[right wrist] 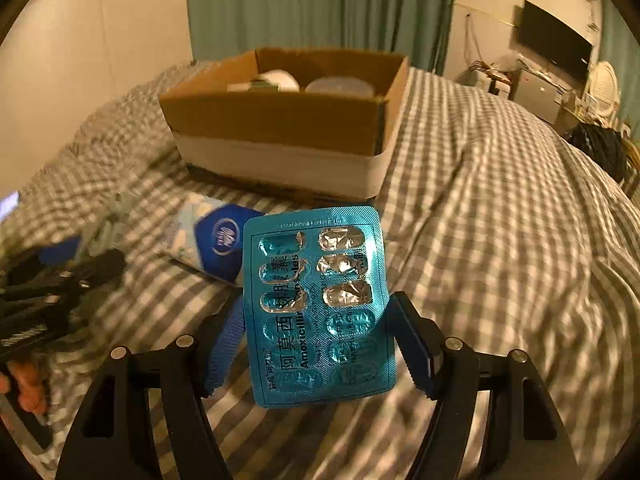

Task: Organize objects
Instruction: 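Grasp the grey plastic clip with the left tool while the right tool grasps the teal blister pack, then carry the clip and blister pack into the cardboard box and release both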

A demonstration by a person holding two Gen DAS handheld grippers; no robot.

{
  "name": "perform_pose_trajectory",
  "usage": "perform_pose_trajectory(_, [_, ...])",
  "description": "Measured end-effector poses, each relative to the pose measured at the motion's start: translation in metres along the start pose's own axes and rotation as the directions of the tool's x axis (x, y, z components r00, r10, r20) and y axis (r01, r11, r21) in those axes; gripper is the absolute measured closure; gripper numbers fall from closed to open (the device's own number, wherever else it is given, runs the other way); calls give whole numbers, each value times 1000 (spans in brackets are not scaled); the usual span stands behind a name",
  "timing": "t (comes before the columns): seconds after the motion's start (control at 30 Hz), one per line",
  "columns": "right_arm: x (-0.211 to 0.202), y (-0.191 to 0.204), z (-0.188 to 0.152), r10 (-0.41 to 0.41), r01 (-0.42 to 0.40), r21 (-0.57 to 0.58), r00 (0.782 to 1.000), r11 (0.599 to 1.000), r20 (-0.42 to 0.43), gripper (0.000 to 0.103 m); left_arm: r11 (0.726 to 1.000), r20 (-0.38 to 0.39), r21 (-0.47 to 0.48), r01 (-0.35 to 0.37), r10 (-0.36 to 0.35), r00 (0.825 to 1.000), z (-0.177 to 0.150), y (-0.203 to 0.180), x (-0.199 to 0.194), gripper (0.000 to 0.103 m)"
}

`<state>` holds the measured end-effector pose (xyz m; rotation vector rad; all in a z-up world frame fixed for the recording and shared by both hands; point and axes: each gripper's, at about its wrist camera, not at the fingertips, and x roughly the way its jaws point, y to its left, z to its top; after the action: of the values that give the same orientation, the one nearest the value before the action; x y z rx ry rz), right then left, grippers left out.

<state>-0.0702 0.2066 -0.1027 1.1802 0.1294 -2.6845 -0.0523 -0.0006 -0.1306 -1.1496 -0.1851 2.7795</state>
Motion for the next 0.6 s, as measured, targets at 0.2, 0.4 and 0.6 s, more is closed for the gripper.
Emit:
perform_pose_trajectory(0.2, [-42,-5,-1,31,-35,95,999,995,42,32,1000,31,-2,22,-22,999,9,-8,-20,31])
perform_pose_trajectory(0.4, [-77,-1,10,18,-26,71,994,997,106,32,998,63,-14,53,-52,997,28,-17,-39,31])
perform_pose_trajectory(0.6, [-97,0,43,19,-24,33,987,999,157,32,996,112,9,84,-85,990,64,-28,-51,31])
